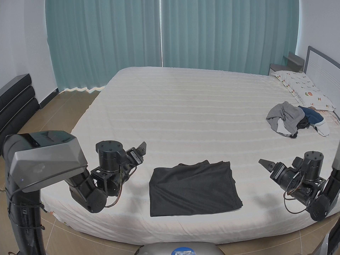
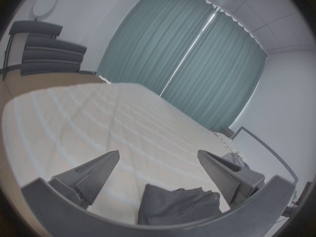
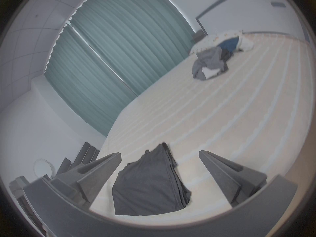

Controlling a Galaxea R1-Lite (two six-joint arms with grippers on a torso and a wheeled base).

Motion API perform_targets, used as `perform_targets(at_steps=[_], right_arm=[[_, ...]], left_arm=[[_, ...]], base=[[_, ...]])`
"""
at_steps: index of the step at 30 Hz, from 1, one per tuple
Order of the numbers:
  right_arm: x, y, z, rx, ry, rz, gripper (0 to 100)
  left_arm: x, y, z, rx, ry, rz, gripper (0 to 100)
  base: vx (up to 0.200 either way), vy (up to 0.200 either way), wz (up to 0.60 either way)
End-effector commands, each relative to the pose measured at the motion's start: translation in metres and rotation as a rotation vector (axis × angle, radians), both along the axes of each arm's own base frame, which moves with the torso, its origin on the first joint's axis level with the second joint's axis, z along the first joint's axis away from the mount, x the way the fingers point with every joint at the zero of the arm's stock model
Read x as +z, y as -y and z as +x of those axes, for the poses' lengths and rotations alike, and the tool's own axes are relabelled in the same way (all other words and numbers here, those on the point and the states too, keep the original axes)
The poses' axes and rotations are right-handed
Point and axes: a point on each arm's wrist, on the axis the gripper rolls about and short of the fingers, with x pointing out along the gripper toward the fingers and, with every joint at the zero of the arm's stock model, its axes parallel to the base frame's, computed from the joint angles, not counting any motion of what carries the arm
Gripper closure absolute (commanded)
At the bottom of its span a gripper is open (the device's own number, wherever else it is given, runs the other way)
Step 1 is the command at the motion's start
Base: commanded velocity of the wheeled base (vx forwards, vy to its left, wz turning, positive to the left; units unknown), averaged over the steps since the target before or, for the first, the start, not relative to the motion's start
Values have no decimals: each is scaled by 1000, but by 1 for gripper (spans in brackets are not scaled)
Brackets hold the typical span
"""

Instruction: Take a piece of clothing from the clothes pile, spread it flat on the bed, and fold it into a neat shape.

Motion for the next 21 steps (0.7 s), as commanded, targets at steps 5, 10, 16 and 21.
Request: perform_targets(at_steps=[5, 10, 16, 21], right_arm=[[107, 23, -70, -75, 303, -109, 0], [146, 34, -122, -74, 363, -157, 0], [144, 43, -179, -62, 341, -322, 0], [137, 48, -203, -114, 389, -385, 0]], left_arm=[[114, -31, -62, 82, 286, 98, 0], [144, -52, -106, 110, 363, 131, 0], [160, -81, -161, 164, 425, 251, 0], [173, -99, -195, 243, 487, 255, 0]], base=[[0, 0, 0], [0, 0, 0], [0, 0, 0], [0, 0, 0]])
